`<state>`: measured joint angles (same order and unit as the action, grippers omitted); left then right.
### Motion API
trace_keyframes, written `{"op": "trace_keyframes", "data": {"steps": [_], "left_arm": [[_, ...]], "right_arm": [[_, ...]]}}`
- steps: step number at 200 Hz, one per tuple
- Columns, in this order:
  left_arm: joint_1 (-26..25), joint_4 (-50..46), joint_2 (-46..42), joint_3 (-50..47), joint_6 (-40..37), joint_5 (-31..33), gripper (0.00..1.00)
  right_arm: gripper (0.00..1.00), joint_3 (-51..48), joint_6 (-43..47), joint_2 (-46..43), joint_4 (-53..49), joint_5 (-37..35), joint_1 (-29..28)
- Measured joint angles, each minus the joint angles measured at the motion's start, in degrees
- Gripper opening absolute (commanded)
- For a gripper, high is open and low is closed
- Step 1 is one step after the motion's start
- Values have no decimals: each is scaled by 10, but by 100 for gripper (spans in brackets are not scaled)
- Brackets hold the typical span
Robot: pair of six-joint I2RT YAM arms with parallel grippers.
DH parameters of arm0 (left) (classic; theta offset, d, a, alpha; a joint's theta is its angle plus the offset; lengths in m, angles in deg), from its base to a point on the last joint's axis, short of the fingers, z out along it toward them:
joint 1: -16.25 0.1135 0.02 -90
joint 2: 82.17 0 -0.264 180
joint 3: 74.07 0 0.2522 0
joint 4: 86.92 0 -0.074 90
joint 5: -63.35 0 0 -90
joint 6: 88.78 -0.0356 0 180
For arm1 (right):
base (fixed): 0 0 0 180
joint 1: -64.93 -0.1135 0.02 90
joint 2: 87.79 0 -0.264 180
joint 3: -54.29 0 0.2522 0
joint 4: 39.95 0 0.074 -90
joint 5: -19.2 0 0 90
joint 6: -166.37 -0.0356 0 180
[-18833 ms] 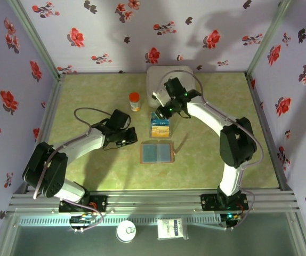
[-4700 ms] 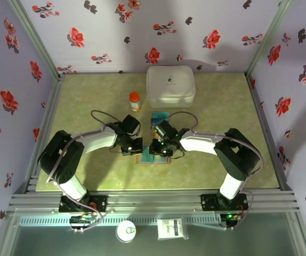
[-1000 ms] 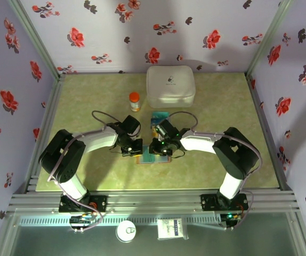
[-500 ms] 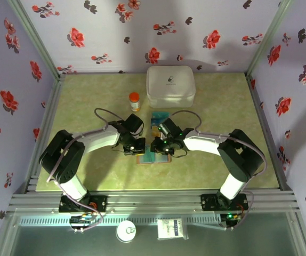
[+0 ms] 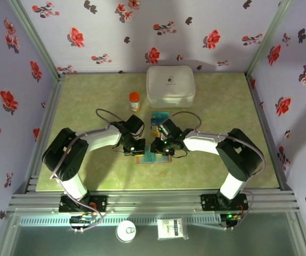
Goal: Take the credit cards out of the card holder
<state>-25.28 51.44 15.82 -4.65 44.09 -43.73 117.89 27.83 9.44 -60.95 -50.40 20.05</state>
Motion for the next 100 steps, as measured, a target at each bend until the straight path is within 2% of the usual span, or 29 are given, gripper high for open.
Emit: {"op": "trace_keyframes", "data": {"steps": [100], "left_arm": [[0, 4, 0, -2, 0, 0, 0]], "right_arm": [[22, -17, -12, 11, 51, 34, 4]]}}
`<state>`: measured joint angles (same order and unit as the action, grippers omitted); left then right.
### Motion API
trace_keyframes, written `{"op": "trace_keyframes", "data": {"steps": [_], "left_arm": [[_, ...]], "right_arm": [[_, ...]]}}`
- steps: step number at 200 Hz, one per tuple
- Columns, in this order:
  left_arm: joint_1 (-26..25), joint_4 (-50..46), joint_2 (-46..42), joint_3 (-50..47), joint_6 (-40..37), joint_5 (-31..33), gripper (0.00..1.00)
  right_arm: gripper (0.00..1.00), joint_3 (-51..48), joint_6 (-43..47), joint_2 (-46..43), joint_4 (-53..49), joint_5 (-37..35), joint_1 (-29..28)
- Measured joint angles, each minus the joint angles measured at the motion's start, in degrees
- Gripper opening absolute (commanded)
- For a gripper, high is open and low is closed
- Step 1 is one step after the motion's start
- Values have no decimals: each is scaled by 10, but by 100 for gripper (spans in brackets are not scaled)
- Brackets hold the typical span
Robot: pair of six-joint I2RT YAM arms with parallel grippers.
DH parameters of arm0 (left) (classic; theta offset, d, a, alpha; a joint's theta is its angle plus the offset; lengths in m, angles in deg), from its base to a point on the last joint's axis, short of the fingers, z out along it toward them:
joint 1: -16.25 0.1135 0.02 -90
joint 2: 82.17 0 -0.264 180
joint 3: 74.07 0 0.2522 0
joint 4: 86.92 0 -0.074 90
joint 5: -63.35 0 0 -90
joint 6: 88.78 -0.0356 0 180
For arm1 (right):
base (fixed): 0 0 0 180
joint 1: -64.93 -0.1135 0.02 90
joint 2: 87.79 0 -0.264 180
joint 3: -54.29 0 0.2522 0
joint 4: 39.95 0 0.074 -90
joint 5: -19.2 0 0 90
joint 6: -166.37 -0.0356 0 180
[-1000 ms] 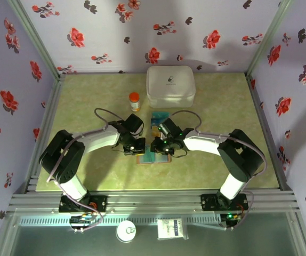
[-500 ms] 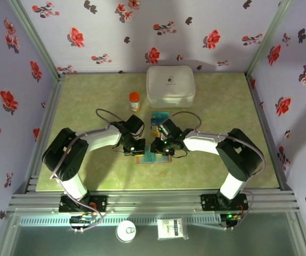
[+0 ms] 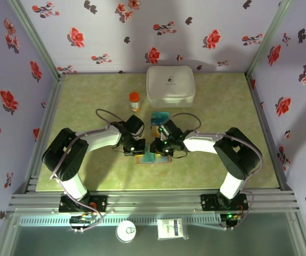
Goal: Take the credit cards out of the card holder
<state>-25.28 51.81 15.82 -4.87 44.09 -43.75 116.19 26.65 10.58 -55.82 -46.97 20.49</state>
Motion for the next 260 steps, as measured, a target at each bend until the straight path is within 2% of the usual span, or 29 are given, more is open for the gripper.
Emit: {"op": "trace_keyframes", "data": {"steps": [88, 147, 260], "left_arm": [[0, 0, 0, 0, 0, 1, 0], [0, 0, 0, 0, 0, 2, 0], [-1, -3, -3, 0, 0, 9, 0]], "right_arm": [[11, -26, -13, 0, 46, 17, 6], [8, -31, -11, -17, 46, 17, 8], [5, -31, 45, -100, -73, -25, 17]]}}
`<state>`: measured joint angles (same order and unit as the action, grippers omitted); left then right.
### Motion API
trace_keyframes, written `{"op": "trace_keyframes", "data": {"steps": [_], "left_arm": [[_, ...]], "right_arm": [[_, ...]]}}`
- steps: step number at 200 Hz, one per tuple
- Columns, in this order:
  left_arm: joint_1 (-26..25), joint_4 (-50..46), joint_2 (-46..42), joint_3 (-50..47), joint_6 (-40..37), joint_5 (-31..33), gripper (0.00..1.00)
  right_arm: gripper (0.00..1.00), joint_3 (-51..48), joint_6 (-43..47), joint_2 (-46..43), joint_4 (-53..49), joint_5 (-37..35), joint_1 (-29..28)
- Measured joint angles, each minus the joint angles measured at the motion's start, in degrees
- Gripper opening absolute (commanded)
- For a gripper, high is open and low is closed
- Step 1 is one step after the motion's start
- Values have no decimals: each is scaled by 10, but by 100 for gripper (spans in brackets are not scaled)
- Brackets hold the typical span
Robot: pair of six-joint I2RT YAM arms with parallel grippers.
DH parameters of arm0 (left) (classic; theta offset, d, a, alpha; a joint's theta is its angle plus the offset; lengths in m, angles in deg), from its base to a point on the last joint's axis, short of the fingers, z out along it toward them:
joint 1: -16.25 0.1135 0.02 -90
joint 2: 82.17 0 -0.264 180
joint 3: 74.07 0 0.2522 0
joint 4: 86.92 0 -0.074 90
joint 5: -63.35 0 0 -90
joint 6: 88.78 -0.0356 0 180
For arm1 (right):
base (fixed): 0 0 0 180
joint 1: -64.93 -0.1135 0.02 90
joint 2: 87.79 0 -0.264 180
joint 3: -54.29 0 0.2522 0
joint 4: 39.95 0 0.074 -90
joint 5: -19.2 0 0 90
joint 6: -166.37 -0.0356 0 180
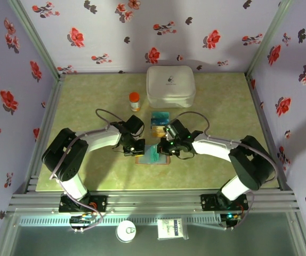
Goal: Take the credit cards out of the card holder
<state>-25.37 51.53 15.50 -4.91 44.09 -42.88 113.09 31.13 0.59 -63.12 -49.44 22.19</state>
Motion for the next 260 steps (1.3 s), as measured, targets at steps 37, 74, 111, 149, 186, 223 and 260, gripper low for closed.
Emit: {"op": "trace_keyframes", "data": {"steps": [37, 74, 111, 149, 186, 223, 260], "left_arm": [[0, -4, -1, 0, 0, 4, 0], [0, -3, -2, 0, 0, 4, 0], [0, -7, -6, -2, 0, 7, 0], [0, -13, -11, -2, 0, 10, 0], [2, -17, -19, -1, 0, 13, 0], [7, -20, -22, -2, 0, 17, 0], [7, -21, -30, -9, 0, 17, 0]], "right_arm": [[4, 23, 37, -25, -77, -27, 0], [0, 74, 108, -36, -153, -60, 2], [0, 128, 226, -44, -222, -98, 2], [0, 211, 403, -30, -301, -135, 4], [0, 308, 595, 35, -381, -169, 12], [0, 391, 727, 100, -447, -180, 35], [0, 478, 812, 151, -480, -169, 74]]}}
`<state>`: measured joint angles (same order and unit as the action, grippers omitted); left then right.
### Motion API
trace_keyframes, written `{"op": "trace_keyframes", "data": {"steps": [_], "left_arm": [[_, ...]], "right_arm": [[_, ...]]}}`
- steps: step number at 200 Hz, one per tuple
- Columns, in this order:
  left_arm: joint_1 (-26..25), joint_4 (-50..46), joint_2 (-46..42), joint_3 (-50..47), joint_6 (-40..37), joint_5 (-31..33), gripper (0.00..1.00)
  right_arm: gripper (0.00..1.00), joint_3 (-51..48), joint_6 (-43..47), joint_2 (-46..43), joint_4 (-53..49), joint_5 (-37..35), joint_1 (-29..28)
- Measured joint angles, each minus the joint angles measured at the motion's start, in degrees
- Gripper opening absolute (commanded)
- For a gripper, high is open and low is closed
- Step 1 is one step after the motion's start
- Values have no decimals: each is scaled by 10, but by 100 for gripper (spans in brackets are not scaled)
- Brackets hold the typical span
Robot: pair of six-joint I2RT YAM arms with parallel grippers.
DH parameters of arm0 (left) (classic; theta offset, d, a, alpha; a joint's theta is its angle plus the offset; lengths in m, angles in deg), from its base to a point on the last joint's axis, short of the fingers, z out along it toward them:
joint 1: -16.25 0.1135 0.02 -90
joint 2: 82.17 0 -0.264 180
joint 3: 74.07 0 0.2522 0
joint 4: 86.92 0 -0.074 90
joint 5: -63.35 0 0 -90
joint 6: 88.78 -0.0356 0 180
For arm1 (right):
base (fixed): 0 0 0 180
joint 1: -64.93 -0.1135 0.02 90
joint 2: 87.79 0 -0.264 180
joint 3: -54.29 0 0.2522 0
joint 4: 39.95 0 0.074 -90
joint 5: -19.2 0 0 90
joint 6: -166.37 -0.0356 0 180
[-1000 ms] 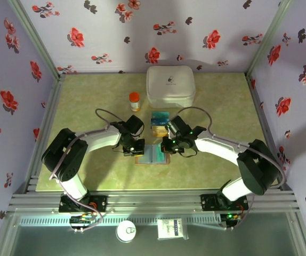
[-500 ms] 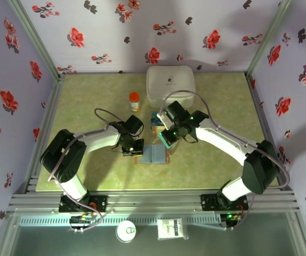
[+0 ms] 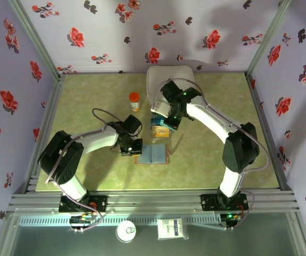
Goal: Take the credit cards out of the card holder
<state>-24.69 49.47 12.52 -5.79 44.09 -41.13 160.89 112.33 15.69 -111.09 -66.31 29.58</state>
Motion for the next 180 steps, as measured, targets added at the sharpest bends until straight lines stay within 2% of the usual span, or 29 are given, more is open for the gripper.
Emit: {"op": "trace_keyframes", "data": {"steps": [49, 111, 138, 180], "left_arm": [[7, -3, -19, 0, 0, 6, 0], [26, -10, -56, -17, 0, 10, 0], [33, -12, -71, -29, 0, 15, 0], [41, -15, -79, -37, 1, 19, 0]], "right_arm": [[0, 148, 72, 110, -50, 30, 35], [0, 331, 122, 240, -131, 50, 49], [0, 371, 139, 268, -148, 59, 50], [0, 378, 155, 293, -152, 61, 50]]}}
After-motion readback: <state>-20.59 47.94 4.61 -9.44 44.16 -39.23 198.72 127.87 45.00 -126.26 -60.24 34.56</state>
